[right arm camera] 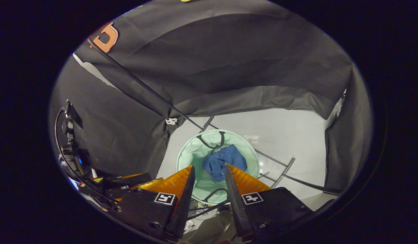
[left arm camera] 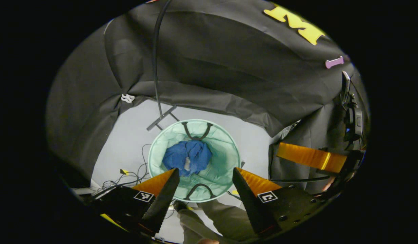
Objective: Grasp the clothes on the hanger with both hands and then place them into the laundry hamper below.
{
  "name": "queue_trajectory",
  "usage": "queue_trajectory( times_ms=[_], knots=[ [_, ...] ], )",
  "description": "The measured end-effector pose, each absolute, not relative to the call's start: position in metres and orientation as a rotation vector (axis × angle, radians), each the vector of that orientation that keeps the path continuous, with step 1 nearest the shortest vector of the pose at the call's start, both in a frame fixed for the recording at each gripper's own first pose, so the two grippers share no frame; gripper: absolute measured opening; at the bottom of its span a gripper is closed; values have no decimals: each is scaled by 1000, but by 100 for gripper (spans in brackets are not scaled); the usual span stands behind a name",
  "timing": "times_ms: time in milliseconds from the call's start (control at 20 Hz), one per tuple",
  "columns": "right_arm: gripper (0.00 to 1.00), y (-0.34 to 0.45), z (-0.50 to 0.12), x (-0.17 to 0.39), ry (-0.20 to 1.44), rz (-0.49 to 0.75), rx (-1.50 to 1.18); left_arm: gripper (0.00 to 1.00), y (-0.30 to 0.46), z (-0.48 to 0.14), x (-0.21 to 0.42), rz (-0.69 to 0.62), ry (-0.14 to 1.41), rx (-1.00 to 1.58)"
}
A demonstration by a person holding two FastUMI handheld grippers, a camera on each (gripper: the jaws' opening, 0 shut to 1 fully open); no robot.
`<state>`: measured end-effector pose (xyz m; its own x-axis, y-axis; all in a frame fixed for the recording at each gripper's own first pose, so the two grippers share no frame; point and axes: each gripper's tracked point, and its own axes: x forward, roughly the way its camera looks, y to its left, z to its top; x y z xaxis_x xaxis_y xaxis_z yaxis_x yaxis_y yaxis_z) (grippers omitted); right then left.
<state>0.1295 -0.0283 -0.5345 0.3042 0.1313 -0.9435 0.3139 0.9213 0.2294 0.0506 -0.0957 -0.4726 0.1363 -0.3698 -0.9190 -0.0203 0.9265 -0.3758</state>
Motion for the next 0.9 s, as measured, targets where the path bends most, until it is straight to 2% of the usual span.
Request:
queue_trajectory(
  times_ms=[50,250,400,500,800,900],
  knots=[
    [59,-27,-522,130,1234,-130,409,100,-93,-465,52,-266,1397,-320],
    [60,-28,-464,113,1107,-147,350,98,-81,-427,56,-298,1286,-263],
    [88,-25,-417,91,1007,-158,315,100,-73,-386,55,-336,1190,-241],
    [87,-20,-380,80,930,-176,299,97,-67,-359,54,-361,1117,-221],
    [87,-25,-277,31,701,-244,163,100,-52,-262,53,-421,883,-167],
    [87,-28,-240,20,629,-273,135,97,-48,-226,55,-428,791,-158]
  ],
)
